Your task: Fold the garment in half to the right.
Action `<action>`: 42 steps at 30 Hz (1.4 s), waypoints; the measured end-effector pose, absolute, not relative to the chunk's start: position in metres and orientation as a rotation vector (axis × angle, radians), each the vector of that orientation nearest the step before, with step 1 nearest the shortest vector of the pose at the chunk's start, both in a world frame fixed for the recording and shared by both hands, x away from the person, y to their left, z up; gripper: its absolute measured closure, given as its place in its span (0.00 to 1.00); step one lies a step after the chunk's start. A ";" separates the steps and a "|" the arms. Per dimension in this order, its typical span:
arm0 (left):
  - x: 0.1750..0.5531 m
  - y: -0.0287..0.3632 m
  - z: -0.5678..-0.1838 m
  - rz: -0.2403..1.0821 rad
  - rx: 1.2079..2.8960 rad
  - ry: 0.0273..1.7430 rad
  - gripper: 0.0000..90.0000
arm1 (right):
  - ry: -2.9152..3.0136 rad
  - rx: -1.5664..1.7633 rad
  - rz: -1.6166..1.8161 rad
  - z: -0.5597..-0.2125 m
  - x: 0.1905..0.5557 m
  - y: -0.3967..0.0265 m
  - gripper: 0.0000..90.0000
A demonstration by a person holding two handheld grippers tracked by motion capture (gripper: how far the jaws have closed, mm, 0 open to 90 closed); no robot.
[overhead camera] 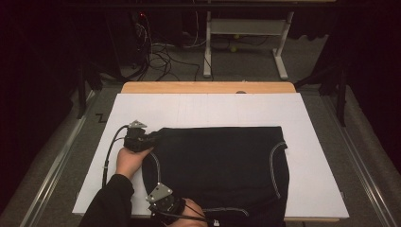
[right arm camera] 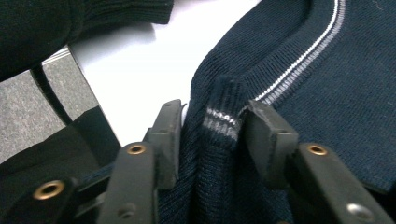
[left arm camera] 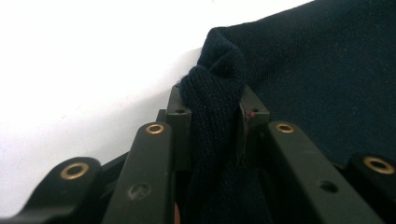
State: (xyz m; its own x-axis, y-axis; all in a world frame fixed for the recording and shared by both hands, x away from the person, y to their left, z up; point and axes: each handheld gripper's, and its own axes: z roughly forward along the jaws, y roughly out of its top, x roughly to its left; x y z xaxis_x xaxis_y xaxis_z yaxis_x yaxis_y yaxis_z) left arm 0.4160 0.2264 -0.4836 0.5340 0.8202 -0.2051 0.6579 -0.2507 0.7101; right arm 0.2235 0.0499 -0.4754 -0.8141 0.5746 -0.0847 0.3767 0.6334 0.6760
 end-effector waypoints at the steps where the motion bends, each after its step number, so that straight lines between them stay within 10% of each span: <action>1: 0.416 0.226 -0.484 0.264 1.992 1.198 0.76 | 2.562 0.768 0.966 -0.475 0.224 0.050 0.70; 42: 0.415 0.227 -0.483 0.271 1.985 1.210 0.75 | 2.459 0.744 1.102 -0.454 0.217 0.029 0.84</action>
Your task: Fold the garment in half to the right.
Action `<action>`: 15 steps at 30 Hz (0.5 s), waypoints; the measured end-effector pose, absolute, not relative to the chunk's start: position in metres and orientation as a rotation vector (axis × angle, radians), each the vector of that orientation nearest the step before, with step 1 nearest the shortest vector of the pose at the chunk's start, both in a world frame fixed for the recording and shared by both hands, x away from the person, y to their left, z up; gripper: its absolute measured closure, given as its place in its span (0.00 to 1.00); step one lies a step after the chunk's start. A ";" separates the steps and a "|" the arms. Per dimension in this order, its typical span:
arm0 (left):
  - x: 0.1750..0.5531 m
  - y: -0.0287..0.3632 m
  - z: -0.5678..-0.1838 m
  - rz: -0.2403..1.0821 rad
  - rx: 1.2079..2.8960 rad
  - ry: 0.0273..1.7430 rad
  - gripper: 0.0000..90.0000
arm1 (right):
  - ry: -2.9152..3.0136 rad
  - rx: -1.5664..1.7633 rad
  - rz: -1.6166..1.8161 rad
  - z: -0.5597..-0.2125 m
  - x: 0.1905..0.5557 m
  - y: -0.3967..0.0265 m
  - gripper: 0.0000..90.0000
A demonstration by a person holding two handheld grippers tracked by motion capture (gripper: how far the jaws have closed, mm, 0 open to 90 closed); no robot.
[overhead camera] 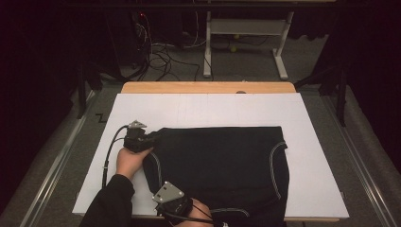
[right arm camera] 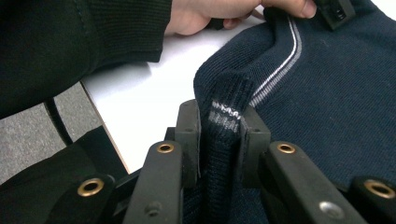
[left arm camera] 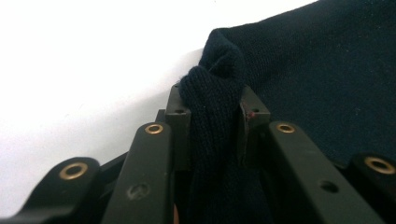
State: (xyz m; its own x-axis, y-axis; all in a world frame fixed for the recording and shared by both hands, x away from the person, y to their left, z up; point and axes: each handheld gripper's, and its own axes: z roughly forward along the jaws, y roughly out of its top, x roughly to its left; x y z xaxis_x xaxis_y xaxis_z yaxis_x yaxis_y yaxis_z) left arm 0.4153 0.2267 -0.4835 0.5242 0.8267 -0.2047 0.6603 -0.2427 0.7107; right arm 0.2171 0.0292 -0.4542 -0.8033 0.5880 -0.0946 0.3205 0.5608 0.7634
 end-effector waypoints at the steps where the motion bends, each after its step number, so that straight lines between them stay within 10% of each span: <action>1: 0.415 0.227 -0.484 0.270 1.982 1.210 0.75 | 2.456 0.737 1.109 -0.454 0.217 0.028 0.84; 15: 0.416 0.232 -0.483 0.245 1.941 1.219 0.75 | 2.434 0.713 1.189 -0.449 0.221 0.023 0.84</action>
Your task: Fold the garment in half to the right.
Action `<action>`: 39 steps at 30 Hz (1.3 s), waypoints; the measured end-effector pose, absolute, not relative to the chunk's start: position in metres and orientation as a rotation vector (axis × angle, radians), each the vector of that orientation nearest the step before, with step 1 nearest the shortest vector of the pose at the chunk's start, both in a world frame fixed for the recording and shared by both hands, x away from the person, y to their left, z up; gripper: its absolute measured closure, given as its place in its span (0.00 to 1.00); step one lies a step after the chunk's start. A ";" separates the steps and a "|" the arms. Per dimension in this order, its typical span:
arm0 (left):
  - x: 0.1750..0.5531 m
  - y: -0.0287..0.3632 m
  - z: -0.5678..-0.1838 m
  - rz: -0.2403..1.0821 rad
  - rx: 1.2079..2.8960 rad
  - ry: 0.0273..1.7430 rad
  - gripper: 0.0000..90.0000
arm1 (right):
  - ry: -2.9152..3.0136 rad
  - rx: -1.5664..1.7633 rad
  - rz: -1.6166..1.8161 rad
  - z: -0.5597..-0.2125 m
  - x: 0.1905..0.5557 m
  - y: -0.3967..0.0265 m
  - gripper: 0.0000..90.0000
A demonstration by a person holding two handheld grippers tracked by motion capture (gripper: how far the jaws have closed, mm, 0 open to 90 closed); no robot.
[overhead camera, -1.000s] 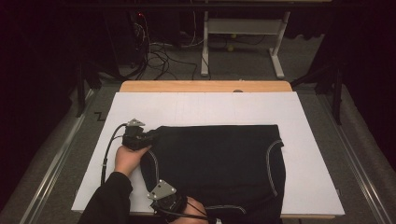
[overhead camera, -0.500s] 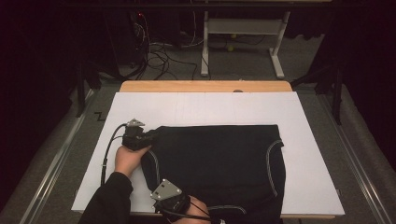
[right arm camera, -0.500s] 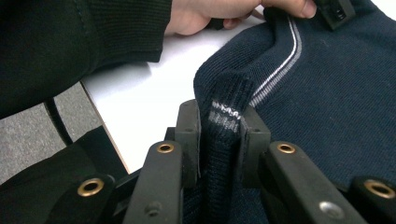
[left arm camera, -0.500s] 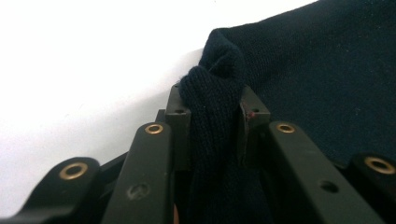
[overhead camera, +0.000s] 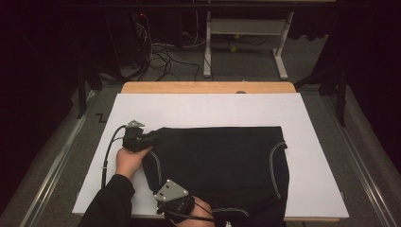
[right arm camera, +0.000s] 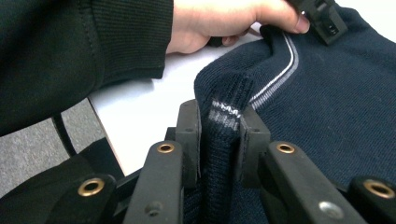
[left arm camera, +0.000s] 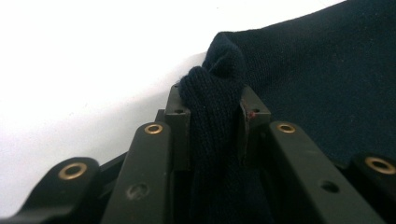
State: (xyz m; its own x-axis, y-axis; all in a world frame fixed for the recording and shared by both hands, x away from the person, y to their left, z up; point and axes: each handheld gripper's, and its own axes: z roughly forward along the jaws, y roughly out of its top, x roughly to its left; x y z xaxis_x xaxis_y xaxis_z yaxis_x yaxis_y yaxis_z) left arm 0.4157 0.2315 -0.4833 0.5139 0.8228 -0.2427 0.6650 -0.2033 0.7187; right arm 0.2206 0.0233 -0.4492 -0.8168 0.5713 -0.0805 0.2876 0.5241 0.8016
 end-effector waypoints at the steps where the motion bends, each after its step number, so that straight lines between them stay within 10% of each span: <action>1: 0.415 0.232 -0.483 0.247 1.938 1.220 0.75 | 2.431 0.718 1.200 -0.449 0.221 0.023 0.84; 39: 0.413 0.238 -0.475 0.231 1.769 1.315 0.76 | 2.420 0.670 1.229 -0.433 0.226 0.030 0.85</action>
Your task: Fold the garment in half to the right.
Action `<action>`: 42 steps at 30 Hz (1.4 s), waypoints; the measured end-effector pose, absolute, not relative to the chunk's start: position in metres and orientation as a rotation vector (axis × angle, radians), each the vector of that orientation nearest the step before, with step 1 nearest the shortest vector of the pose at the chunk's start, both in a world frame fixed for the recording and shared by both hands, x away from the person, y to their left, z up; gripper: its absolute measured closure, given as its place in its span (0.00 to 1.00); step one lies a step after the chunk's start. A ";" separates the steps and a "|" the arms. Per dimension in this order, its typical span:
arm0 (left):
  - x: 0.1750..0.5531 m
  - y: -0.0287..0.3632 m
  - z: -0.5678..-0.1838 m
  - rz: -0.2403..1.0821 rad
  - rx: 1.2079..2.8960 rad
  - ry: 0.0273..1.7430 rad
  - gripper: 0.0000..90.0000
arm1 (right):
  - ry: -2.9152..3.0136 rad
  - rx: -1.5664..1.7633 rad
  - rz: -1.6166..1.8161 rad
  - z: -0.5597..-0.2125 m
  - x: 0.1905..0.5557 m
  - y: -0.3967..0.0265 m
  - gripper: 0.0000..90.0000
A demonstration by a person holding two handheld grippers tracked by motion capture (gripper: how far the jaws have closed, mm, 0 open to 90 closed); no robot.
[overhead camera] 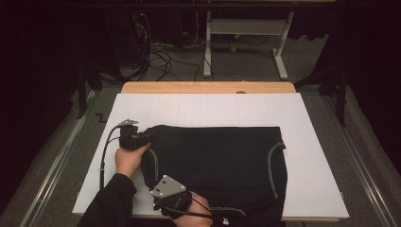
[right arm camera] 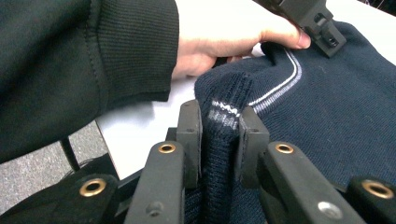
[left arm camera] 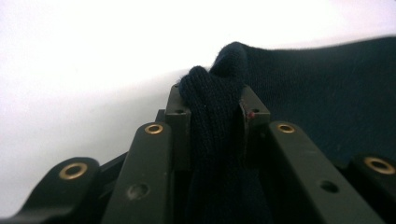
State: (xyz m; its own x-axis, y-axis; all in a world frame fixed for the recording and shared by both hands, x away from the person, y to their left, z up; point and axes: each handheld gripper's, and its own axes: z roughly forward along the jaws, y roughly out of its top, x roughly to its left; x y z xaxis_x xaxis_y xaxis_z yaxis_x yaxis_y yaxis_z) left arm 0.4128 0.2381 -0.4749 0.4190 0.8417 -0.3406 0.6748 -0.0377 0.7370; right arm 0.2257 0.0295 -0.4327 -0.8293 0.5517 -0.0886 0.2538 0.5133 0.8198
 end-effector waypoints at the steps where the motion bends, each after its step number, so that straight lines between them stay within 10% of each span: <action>1: 0.412 0.238 -0.474 0.240 1.767 1.314 0.76 | 2.417 0.669 1.233 -0.431 0.226 0.029 0.85; 42: 0.402 0.295 -0.458 0.361 1.685 1.381 0.77 | 2.453 0.627 1.331 -0.433 0.231 0.083 0.85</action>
